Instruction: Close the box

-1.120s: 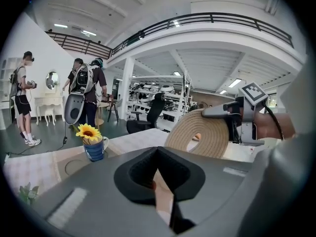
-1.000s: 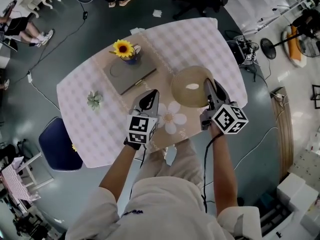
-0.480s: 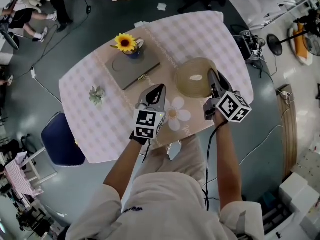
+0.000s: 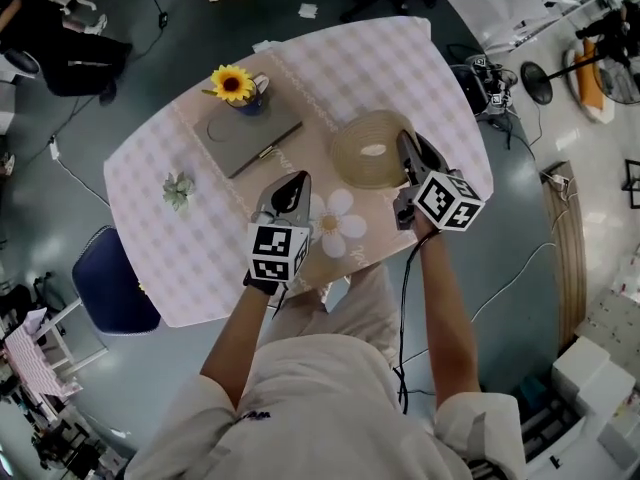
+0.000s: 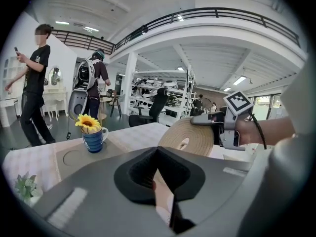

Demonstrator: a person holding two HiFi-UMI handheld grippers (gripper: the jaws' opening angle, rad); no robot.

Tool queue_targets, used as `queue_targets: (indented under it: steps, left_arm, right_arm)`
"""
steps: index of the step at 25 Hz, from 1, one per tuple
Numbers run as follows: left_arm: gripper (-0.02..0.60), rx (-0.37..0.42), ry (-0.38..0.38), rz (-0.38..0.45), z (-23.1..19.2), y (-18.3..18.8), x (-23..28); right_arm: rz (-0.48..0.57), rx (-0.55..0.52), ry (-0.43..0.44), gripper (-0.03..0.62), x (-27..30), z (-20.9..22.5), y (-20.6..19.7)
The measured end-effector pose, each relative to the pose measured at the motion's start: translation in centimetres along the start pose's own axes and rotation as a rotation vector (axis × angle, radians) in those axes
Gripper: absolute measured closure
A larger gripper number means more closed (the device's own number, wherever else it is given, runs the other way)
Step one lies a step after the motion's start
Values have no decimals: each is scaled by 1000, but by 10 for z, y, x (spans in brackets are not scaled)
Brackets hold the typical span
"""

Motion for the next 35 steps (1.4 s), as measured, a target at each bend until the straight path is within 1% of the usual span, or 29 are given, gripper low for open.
queue_targets:
  steps: [2,4,10,16,21,25,29,35]
  left_arm:
    - [580,1,-2,1,2,1,0]
    - [580,-5,-4,2,4,1,-1]
    - [580,-11,-8,0,7,0,0]
    - [580,-17,-22,2,12,-1,5]
    - [580,4,-10,-18,7,-3,0]
    - [580,15,-20,-21,13,0,4]
    - [580,16,-19,-18,11,2,3]
    - [580,17,-23,-21,11,3,6]
  right_arm:
    - [4,-54,-12,525,1,6,0]
    - [2,-83,-25,525,2,10,-3]
    - [-10,-100,-40,523,5,18,-8]
    - [-24,-139,-52,523,8,27,-12]
    - [-37,-164,-60,522,19,25,-26]
    - [-38,-174,-78,520,19,36,-24]
    - [-40,-201,-80,519,24,39,-25]
    - [-52,-214,-83,517,29,47,-29]
Point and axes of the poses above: the fingertips, and each gripper's own axes: x forward along the fingers, z to its right, y out of its top, the point moved 2 cm from there along -x, backward along the fingers, and after that the axes turned 15 degrees about -y, right-handed, at the moved point
